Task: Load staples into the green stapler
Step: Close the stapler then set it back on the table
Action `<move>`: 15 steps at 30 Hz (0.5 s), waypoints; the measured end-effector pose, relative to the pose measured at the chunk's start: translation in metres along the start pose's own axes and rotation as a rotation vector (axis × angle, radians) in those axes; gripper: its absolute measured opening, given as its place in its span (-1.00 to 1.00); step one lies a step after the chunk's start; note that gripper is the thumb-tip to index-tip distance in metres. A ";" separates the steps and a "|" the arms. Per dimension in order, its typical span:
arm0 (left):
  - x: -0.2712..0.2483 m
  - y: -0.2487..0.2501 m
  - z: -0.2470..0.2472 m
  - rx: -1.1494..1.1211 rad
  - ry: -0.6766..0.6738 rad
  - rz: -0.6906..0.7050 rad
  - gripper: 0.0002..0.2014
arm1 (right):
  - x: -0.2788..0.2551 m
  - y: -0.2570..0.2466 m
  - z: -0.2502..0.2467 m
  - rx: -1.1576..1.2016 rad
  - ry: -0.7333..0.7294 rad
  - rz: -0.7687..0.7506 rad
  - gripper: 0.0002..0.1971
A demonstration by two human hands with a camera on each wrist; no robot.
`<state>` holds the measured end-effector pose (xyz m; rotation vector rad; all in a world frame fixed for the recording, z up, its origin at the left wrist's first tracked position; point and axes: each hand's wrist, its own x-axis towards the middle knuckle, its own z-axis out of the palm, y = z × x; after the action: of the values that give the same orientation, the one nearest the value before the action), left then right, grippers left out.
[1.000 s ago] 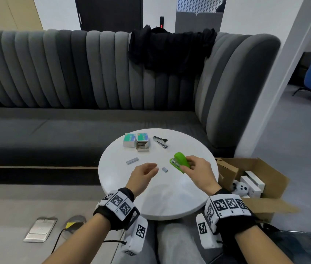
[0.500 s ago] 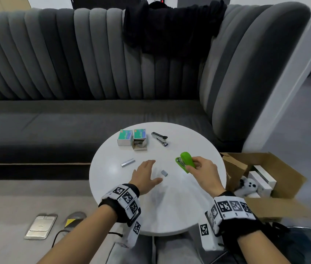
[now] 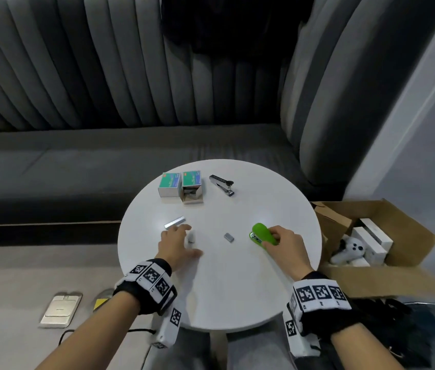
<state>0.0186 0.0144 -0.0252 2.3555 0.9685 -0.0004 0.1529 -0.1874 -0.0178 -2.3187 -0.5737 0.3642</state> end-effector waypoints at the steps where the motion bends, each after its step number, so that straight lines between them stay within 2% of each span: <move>1: 0.002 -0.001 0.000 -0.034 0.002 0.009 -0.34 | 0.001 -0.001 0.002 -0.014 -0.003 0.001 -0.74; 4: 0.007 -0.001 -0.001 -0.121 0.010 0.031 -0.51 | 0.001 -0.002 0.003 -0.047 -0.020 0.002 -0.69; 8: 0.011 -0.001 -0.002 -0.191 0.010 0.036 -0.65 | -0.003 -0.008 -0.001 -0.136 -0.078 0.010 -0.39; 10: 0.013 -0.005 -0.005 -0.237 0.041 0.044 -0.71 | -0.006 -0.018 -0.004 -0.197 -0.032 -0.053 -0.45; 12: 0.016 -0.011 -0.012 -0.237 0.133 0.043 -0.78 | -0.008 -0.031 -0.004 -0.231 -0.019 -0.137 -0.60; 15: 0.022 -0.024 -0.021 -0.224 0.227 0.004 -0.77 | -0.003 -0.047 0.006 -0.252 -0.105 -0.206 -0.67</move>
<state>0.0150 0.0532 -0.0255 2.1819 1.0126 0.3662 0.1338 -0.1543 0.0109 -2.4591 -0.9488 0.3324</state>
